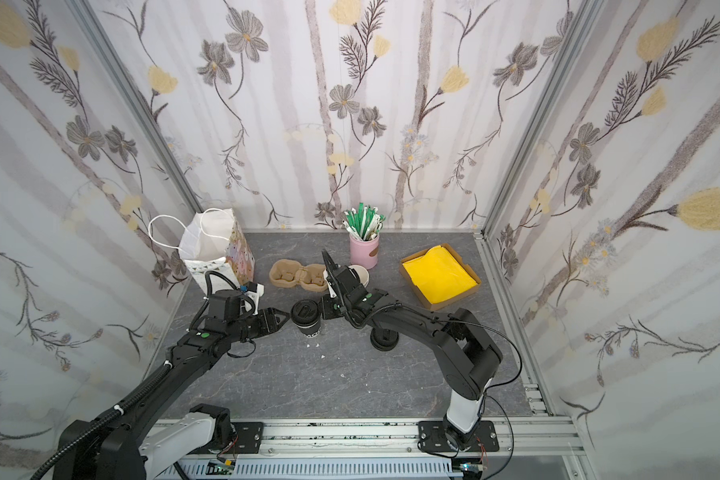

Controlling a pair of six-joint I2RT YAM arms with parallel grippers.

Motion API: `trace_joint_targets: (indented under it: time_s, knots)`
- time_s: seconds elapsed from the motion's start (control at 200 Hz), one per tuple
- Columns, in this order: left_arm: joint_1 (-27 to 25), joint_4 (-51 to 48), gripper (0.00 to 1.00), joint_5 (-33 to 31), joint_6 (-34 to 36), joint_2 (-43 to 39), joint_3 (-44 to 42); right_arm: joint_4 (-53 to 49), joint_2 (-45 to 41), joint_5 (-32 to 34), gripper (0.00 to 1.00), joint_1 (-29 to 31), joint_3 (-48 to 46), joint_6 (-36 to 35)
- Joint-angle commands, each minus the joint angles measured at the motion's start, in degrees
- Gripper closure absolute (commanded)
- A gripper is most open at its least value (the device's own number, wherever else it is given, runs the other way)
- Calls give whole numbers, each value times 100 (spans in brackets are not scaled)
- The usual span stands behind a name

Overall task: Pack the takeout coffee
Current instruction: 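Press the lid down with the right gripper while the left holds the cup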

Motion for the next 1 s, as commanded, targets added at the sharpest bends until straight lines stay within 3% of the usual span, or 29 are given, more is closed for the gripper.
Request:
trace_joint_targets:
  time_s: [0.0, 0.994]
  knots:
    - [5, 154, 49, 42, -2, 4, -15, 147, 35, -66, 68, -8, 34, 14]
    - [-48, 163, 49, -18, -27, 285, -4, 173, 84, -220, 68, -5, -65, -7]
